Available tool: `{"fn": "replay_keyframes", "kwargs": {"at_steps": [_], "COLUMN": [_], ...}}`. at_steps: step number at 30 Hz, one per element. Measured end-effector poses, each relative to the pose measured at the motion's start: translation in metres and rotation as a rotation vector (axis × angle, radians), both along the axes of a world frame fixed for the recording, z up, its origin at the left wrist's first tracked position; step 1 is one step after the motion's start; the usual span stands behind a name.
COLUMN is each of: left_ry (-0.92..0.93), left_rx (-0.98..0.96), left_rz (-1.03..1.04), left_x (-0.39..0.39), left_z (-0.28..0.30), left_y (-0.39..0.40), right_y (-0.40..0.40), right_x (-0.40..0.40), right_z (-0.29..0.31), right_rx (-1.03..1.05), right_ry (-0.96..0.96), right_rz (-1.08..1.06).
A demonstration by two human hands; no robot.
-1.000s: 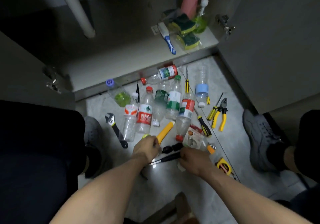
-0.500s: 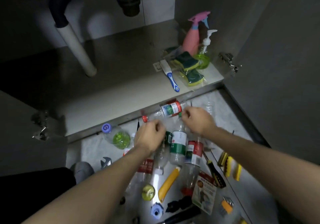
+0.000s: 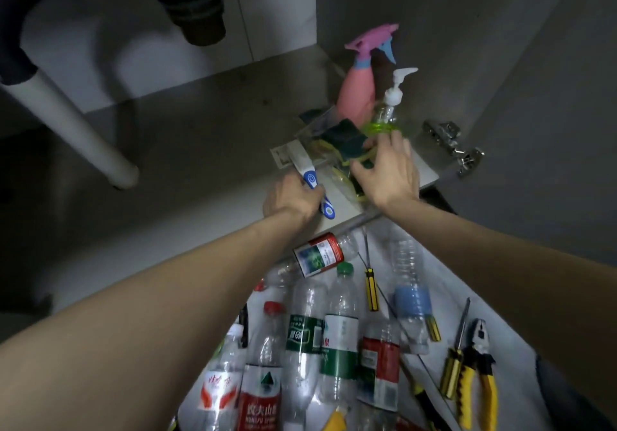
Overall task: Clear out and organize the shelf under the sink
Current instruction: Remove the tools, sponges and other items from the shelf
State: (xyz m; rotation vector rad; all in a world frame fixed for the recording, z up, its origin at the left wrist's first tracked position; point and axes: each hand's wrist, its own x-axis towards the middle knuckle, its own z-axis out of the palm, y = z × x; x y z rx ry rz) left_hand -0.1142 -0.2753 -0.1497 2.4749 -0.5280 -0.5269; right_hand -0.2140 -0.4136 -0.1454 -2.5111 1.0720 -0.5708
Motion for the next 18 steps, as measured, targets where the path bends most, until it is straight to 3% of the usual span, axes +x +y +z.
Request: {"fn": "replay_keyframes", "kwargs": {"at_steps": [3, 8, 11, 18], "left_ry": [-0.036, 0.002, 0.079, 0.108], "left_rx": [0.063, 0.093, 0.061, -0.336], "left_rz": [0.044, 0.105, 0.155, 0.35], "left_x": [0.006, 0.018, 0.024, 0.0], "left_z": [-0.016, -0.027, -0.026, -0.01], "left_y": [-0.016, -0.023, -0.02, 0.019], "right_y": [-0.006, -0.012, -0.009, 0.01], "right_x": [0.014, 0.036, 0.042, 0.03], "right_z": [-0.002, 0.002, 0.003, 0.02], "right_rx": [-0.085, -0.046, -0.067, -0.006], "right_ry": [-0.062, 0.203, 0.277, -0.024], "right_rz": [0.046, 0.144, 0.093, -0.05]}}
